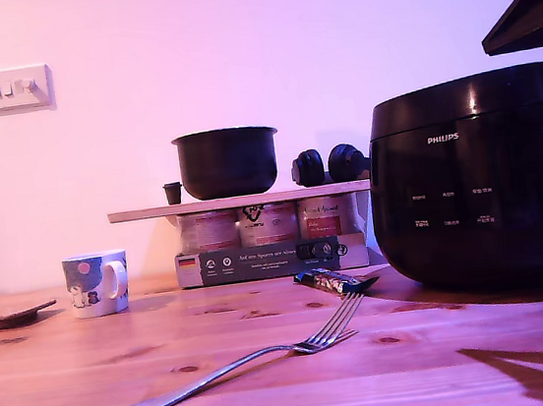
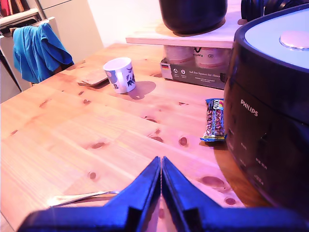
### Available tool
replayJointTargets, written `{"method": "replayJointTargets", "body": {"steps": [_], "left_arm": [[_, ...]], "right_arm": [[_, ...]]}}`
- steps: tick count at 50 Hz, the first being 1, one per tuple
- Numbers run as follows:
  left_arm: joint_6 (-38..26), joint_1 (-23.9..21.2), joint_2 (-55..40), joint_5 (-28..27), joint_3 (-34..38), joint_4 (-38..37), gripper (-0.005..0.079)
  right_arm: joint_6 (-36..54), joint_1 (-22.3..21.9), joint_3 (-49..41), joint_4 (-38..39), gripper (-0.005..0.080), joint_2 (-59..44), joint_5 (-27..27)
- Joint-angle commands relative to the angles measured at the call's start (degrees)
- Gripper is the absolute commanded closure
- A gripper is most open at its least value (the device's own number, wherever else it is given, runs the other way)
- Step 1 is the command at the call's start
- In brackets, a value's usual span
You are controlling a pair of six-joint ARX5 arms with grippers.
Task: Pick up the rice cooker pot, and place it on the shelf behind you
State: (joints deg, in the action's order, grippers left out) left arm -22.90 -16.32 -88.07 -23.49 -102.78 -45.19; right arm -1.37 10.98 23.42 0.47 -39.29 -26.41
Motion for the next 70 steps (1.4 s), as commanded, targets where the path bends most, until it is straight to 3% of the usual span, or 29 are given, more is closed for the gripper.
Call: {"method": "replayJointTargets", "body": {"steps": [1, 16, 28, 40, 48, 54, 60, 70], "left_arm": [[0.5, 0.3, 1.9, 0.0, 6.1, 1.7, 0.0762], [3.6, 0.3, 16.5, 0.7, 31.3, 11.9, 0.0762], [8.4, 0.2, 26.6, 2.5, 45.8, 24.6, 0.0762], [13.0, -0.1, 36.1, 4.5, 59.2, 40.4, 0.0762], [16.6, -1.6, 40.0, 6.7, 63.4, 46.6, 0.0762], [16.7, -3.3, 40.5, 7.6, 63.7, 48.5, 0.0762], [16.9, -4.4, 40.4, 7.3, 63.7, 47.3, 0.0761], [16.9, -4.5, 40.4, 7.3, 63.7, 43.9, 0.0761]], "right_arm": [[0.4, 0.3, 0.4, 0.6, 0.0765, -0.1, 0.0], [0.3, 0.3, 0.4, 0.6, 0.0765, -0.1, -0.1], [0.5, 0.3, 0.4, 0.5, 0.0765, -0.1, 0.1], [3.0, 0.3, 0.4, 5.6, 0.0765, -0.1, 5.8], [1.2, 0.6, 0.4, 15.5, 0.0765, -0.1, 10.3], [1.2, 1.6, 0.4, 21.1, 0.0765, -0.1, 10.3], [1.2, 1.7, 0.4, 21.9, 0.0765, 0.0, 10.4], [1.2, 1.7, 0.4, 15.6, 0.0765, 0.0, 10.5]]}}
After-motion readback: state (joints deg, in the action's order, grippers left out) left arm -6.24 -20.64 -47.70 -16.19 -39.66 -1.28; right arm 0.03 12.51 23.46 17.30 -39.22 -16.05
